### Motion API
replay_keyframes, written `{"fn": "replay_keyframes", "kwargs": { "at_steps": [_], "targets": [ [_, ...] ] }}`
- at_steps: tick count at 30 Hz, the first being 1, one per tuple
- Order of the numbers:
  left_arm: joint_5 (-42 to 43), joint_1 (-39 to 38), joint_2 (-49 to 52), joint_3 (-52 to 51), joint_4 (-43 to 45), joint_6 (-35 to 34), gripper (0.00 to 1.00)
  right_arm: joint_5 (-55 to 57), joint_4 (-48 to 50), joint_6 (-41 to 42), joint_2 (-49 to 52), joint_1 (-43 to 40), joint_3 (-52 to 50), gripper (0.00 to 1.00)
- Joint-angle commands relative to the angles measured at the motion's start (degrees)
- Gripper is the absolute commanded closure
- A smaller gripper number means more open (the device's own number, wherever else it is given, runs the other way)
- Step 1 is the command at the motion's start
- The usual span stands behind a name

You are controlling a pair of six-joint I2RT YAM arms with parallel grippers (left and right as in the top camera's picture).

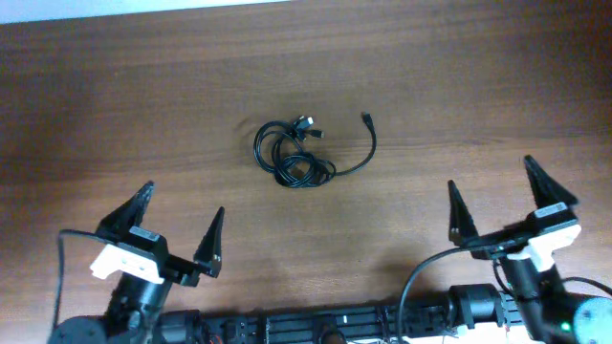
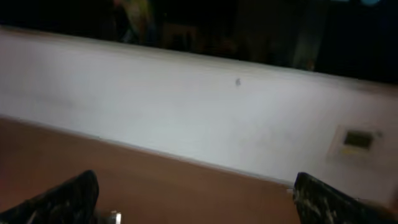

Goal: Untangle cables
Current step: 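Move the right gripper forward over the black cable bundle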

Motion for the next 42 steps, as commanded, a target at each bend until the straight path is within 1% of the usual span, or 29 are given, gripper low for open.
{"fn": "replay_keyframes", "kwargs": {
  "at_steps": [1, 3, 5, 6, 7, 9, 12, 14, 17, 18, 21, 23, 25, 26, 28, 30, 33, 35, 39, 42],
  "targets": [
    [1.9, -0.2, 6.9, 10.4, -7.0, -0.2, 0.01, 3.2, -8.2, -1.5, 4.9, -0.3, 9.7, 0.01],
    [1.9, -0.2, 10.4, 15.1, -10.9, -0.2, 0.01, 3.3, -14.2, -0.4, 7.1, -0.3, 14.4, 0.01],
    [0.8, -0.2, 13.9, 19.6, -13.6, -0.2, 0.01, 7.6, -19.8, 4.2, 9.6, -0.3, 18.9, 0.01],
    [-0.7, -0.2, 15.1, 21.0, -14.2, -0.2, 0.01, 9.0, -21.8, 6.0, 10.6, -0.3, 20.5, 0.01],
    [-4.2, -0.2, 17.4, 24.1, -15.7, -0.2, 0.01, 10.8, -25.5, 8.3, 12.5, 0.0, 23.6, 0.01],
    [-10.0, -0.2, 21.9, 30.2, -19.9, -0.4, 0.01, 10.5, -29.7, 12.3, 15.1, 0.9, 28.3, 0.01],
    [-8.9, -0.2, 26.4, 36.2, -23.7, -0.4, 0.01, 4.9, -34.5, 14.2, 16.9, 0.9, 33.8, 0.01],
    [-8.2, -0.2, 26.9, 37.3, -25.4, -0.4, 0.01, 2.6, -34.6, 14.2, 16.9, 0.9, 35.0, 0.01],
    [-8.2, -0.2, 26.8, 37.3, -28.5, -0.4, 0.01, -6.1, -36.1, 14.2, 16.9, 0.9, 35.1, 0.01],
    [-8.2, -0.2, 26.8, 37.3, -28.9, -0.4, 0.01, -7.3, -36.6, 14.2, 16.9, 0.9, 35.1, 0.01],
    [-8.2, -0.2, 26.8, 37.3, -32.8, -0.4, 0.01, -7.8, -37.6, 14.2, 16.9, 0.9, 35.1, 0.01],
    [-6.1, -0.2, 26.8, 37.3, -34.5, -0.4, 0.01, -7.8, -36.8, 14.3, 16.9, 0.9, 35.1, 0.01],
    [-2.1, -0.2, 26.8, 37.3, -37.7, -0.4, 0.01, -7.8, -35.2, 19.5, 16.9, 0.9, 35.1, 0.01],
    [-0.2, -0.2, 26.8, 37.3, -39.8, -0.4, 0.01, -7.7, -34.8, 22.0, 17.1, 0.9, 35.0, 0.02],
    [2.1, -0.2, 26.8, 37.3, -42.3, -0.4, 0.01, -6.8, -34.5, 22.3, 17.7, 0.9, 34.9, 0.11],
    [2.3, -0.2, 26.8, 37.3, -43.9, -0.4, 0.01, -3.9, -34.5, 22.3, 18.9, 0.8, 34.9, 0.18],
    [2.4, -0.2, 26.8, 37.3, -44.4, -0.4, 0.01, -2.8, -34.7, 22.4, 22.9, 0.8, 35.0, 0.19],
    [2.4, -0.2, 26.8, 37.3, -44.4, -0.4, 0.01, -3.0, -35.4, 23.0, 28.3, 0.8, 34.9, 0.19],
    [2.4, -0.2, 26.8, 37.3, -44.5, -0.4, 0.01, -8.9, -36.0, 22.9, 39.2, 0.8, 35.0, 0.19],
    [2.4, -0.2, 26.8, 37.3, -44.4, -0.4, 0.01, -11.1, -36.0, 22.7, 45.9, 1.0, 35.0, 0.18]
  ]
}}
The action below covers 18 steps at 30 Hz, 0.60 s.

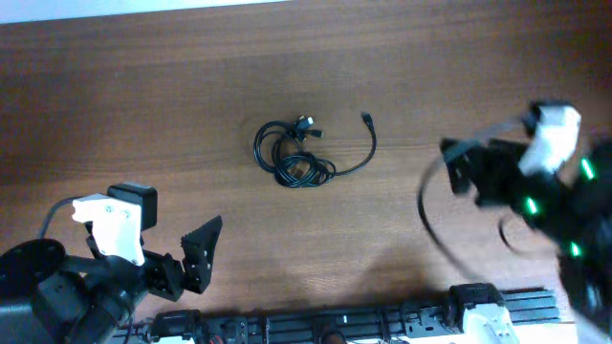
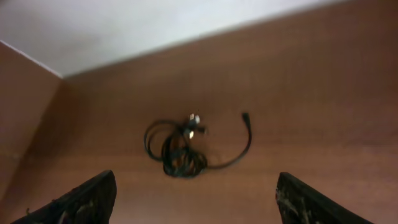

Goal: Untangle cables
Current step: 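Move the right gripper forward over the black cable bundle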

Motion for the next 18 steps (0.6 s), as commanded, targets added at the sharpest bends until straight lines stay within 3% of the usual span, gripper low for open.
{"fn": "replay_keyframes", "kwargs": {
  "at_steps": [1, 9, 11, 18],
  "targets": [
    [1.0, -0.2, -0.1, 0.7, 0.2, -0.4, 0.01, -4.2, -0.1, 0.3, 6.8, 0.7, 0.0, 0.18],
    [1.0, -0.2, -0.1, 0.7, 6.3, -6.8, 0.01, -4.1, -0.2, -5.6, 18.2, 14.7, 0.0, 0.18],
    [1.0, -0.2, -0.1, 0.7, 7.0, -6.8, 0.01, 0.5, 0.3, -5.5, 21.2, 19.8, 0.0, 0.18],
    [0.9, -0.2, -0.1, 0.7, 8.4, -8.3, 0.01, 16.2, 2.3, 15.5, 31.5, 31.7, 0.0, 0.24]
  ]
}}
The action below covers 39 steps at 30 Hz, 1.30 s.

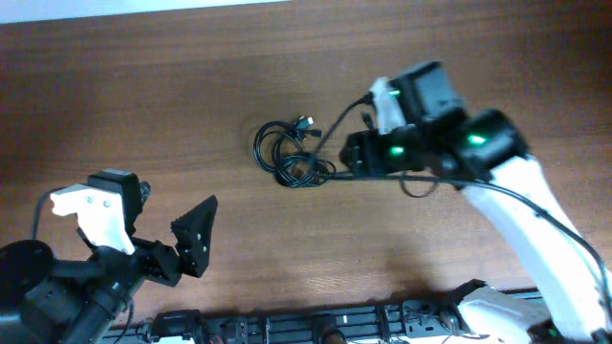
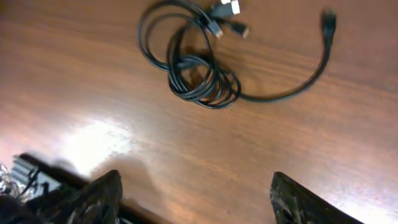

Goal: Untangle cables
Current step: 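Move the right gripper forward over the black cable bundle, then lower the right gripper and grasp the black cable bundle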

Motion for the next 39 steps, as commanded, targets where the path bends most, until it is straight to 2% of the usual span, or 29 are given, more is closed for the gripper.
{"fn": "replay_keyframes", "kwargs": {
  "at_steps": [1, 4, 7, 11, 14, 19, 23, 26, 34, 37, 39],
  "targets": [
    [0.8, -0.2, -0.1, 0.7, 0.5, -1.3, 0.01, 8.7, 2.3, 15.1, 4.5, 4.9, 0.2, 0.24],
    [0.7, -0.2, -0.1, 0.7, 0.5, -1.3, 0.01, 8.6, 5.2, 23.1, 7.5, 6.8, 0.2, 0.25],
    [0.1, -0.2, -0.1, 0.7, 0.8, -1.3, 0.01, 8.7, 8.6, 30.1, 10.8, 9.2, 0.2, 0.30],
    [-0.1, -0.2, -0.1, 0.7, 1.8, -1.3, 0.01, 11.8, 12.5, 42.5, 14.1, 11.5, 0.2, 0.31],
    [-0.1, -0.2, -0.1, 0.7, 1.8, -1.3, 0.01, 13.2, 13.7, 48.2, 15.5, 11.5, 0.2, 0.31],
    [-0.1, -0.2, -0.1, 0.7, 2.1, -1.3, 0.01, 15.1, 14.4, 52.4, 17.2, 11.3, 0.2, 0.31],
    [0.0, -0.2, -0.1, 0.7, 2.7, -1.3, 0.01, 14.6, 14.1, 51.8, 20.1, 11.5, 0.2, 0.30],
    [0.0, -0.2, -0.1, 0.7, 2.8, -1.3, 0.01, 13.7, 13.5, 44.9, 23.8, 11.5, 0.2, 0.30],
    [0.0, -0.2, -0.1, 0.7, 3.1, -1.3, 0.01, 12.7, 15.2, 39.3, 29.2, 11.5, 0.2, 0.30],
    [0.0, -0.2, -0.1, 0.7, 3.1, -1.3, 0.01, 11.6, 15.3, 39.3, 30.5, 11.5, 0.2, 0.39],
    [0.0, -0.2, -0.1, 0.7, 3.1, -1.3, 0.01, 11.6, 15.4, 39.3, 30.8, 11.5, 0.2, 0.39]
  ]
}}
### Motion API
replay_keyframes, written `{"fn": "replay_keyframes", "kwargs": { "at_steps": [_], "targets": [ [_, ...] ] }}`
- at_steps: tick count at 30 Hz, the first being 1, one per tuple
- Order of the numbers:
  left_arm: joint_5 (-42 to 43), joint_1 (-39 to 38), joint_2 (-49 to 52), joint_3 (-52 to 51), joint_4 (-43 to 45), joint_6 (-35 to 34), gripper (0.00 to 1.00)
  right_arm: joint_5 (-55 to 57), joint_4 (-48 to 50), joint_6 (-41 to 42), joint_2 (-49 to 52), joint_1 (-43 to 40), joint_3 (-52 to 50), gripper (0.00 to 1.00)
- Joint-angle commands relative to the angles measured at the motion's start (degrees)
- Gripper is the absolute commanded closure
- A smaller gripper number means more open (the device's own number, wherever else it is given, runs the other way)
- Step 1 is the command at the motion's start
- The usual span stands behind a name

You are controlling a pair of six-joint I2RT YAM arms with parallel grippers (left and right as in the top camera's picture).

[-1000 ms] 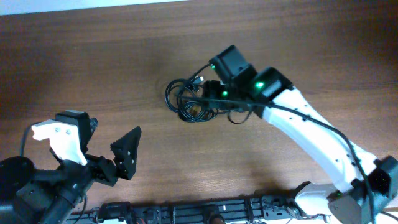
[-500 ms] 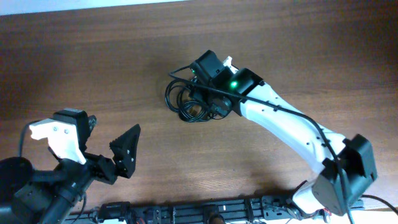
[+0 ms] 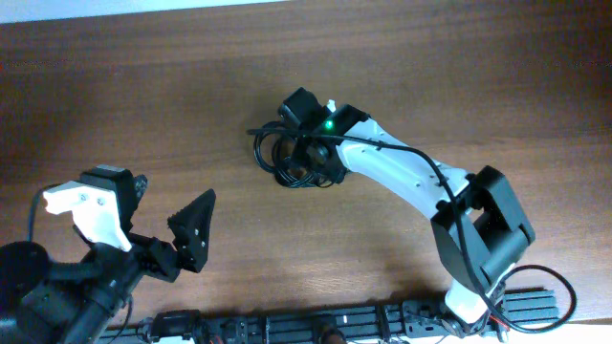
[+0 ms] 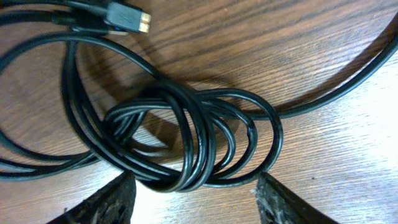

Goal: Untangle cables
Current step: 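Lower the right gripper and grasp the black cable bundle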

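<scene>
A tangled bundle of black cables [image 3: 273,158] lies on the brown wooden table [image 3: 497,86], a little left of centre. In the right wrist view its knotted loops [image 4: 193,140] fill the frame, and a gold-tipped USB plug [image 4: 126,17] rests at the top. My right gripper [image 4: 194,202] is open just above the wood, one fingertip on each side of the knot's near edge and nothing pinched between them. In the overhead view the right wrist [image 3: 316,143] covers part of the bundle. My left gripper [image 3: 167,229] hangs open at the front left, far from the cables.
The white right arm [image 3: 411,182] stretches from the front right corner across the table to the bundle. A black rail [image 3: 325,330] runs along the front edge. A pale strip [image 3: 143,8] borders the table's far side.
My right gripper has gone from above the table just right of the bundle to low over the knot, still open. The left arm has barely shifted.
Both grippers stood open at the front edge, the cables untouched mid-table. The right arm then was raised at the right side, looking down at the bundle. Then it hovered right of the cables, and now its open fingers straddle the knot.
</scene>
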Motion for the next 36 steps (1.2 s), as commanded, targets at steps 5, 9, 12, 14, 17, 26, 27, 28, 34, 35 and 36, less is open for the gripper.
{"fn": "replay_keyframes", "kwargs": {
  "at_steps": [5, 9, 12, 14, 17, 26, 27, 28, 34, 35, 36],
  "targets": [
    [0.0, -0.2, -0.1, 0.7, 0.3, -0.5, 0.01, 0.2, 0.7, -1.1, 0.9, 0.1, 0.2, 0.39],
    [0.0, -0.2, -0.1, 0.7, 0.3, -0.5, 0.01, 1.2, 1.1, -1.1, 0.9, 0.2, 0.2, 0.44],
    [0.0, -0.2, -0.1, 0.7, 0.3, -0.5, 0.01, 0.8, 1.7, -1.0, 0.9, 0.2, 0.2, 0.44],
    [0.0, -0.2, -0.1, 0.7, 0.3, -0.5, 0.01, 0.9, 2.4, -0.9, 1.6, 0.2, 0.2, 0.44],
    [0.0, -0.2, -0.1, 0.7, 0.3, -0.5, 0.01, 0.7, 2.6, -0.9, 2.7, 0.2, 0.2, 0.44],
    [0.0, -0.2, -0.1, 0.7, 0.3, -0.5, 0.01, -1.0, 3.5, -0.9, 6.8, 0.2, 0.2, 0.71],
    [0.0, -0.2, -0.1, 0.7, 0.3, -0.5, 0.01, -1.1, 3.9, -0.9, 6.8, 0.2, 0.2, 0.74],
    [0.0, -0.2, -0.1, 0.7, 0.3, -0.5, 0.01, -1.1, 4.1, -0.9, 6.8, 0.2, 0.2, 0.75],
    [0.0, -0.2, -0.1, 0.7, 0.2, -0.5, 0.01, -0.9, 4.1, -0.9, 6.8, 0.2, 0.2, 0.72],
    [0.0, -0.2, -0.1, 0.7, 0.2, -0.5, 0.01, -0.7, 4.1, -0.9, 6.8, 0.2, 0.2, 0.72],
    [0.0, -0.2, -0.1, 0.7, 0.2, -0.5, 0.01, -0.5, 4.1, -0.9, 6.8, 0.2, 0.2, 0.72]
  ]
}}
